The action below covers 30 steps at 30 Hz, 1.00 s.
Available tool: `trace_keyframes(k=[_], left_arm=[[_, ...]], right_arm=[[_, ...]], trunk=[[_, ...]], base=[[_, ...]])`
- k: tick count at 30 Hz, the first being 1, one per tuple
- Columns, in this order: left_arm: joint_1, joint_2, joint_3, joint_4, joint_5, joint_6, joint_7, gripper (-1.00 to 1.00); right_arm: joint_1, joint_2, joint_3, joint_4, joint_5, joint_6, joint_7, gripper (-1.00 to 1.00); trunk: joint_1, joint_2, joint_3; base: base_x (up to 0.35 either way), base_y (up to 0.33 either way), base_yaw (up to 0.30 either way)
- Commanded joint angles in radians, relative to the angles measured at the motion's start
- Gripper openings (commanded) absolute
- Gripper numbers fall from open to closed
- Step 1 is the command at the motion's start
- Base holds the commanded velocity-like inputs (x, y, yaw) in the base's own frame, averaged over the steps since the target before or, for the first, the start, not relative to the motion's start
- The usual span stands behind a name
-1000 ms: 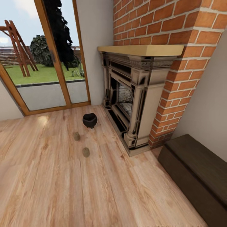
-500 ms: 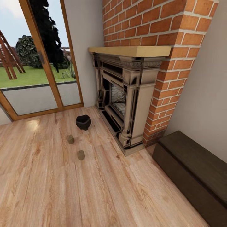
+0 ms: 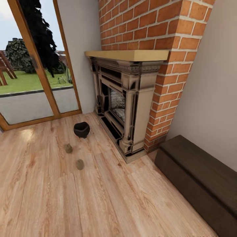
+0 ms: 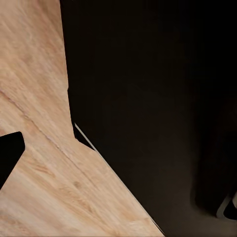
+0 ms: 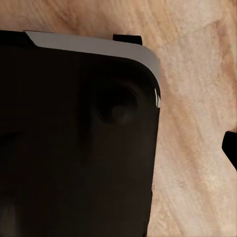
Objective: Place each of the two pumpkins and all three candles from the living room inside a cabinet in the living room (use any cabinet), then make sure every cabinet is closed, and position the cauldron so it is next to a table in the living room.
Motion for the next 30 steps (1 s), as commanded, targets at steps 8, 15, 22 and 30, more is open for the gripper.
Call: trace_keyframes(k=[8,15,22,30], left_arm=[[0.0,0.0,-0.001,0.0,0.0,0.0,0.0,1.0],[0.0,0.0,-0.001,0.0,0.0,0.0,0.0,1.0],[0.0,0.0,-0.001,0.0,0.0,0.0,0.0,1.0],[0.0,0.0,-0.001,0.0,0.0,0.0,0.0,1.0]], right_arm=[[0.0,-0.001,0.0,0.0,0.0,-0.001,0.0,1.0],[0.0,-0.001,0.0,0.0,0.001,-0.001,0.0,1.0],[0.0,0.001,0.0,0.0,-0.004,0.001,0.0,1.0],[0.0,0.0,0.0,0.002,-0.007,0.001,0.0,1.0]], trunk=[[0.0,0.0,0.009],[0.0,0.0,0.018],[0.0,0.0,0.015],[0.0,0.0,0.002]], base=[[0.073,0.233,-0.213],[0.102,0.063,-0.214],[0.004,0.002,-0.059],[0.0,0.0,-0.055]])
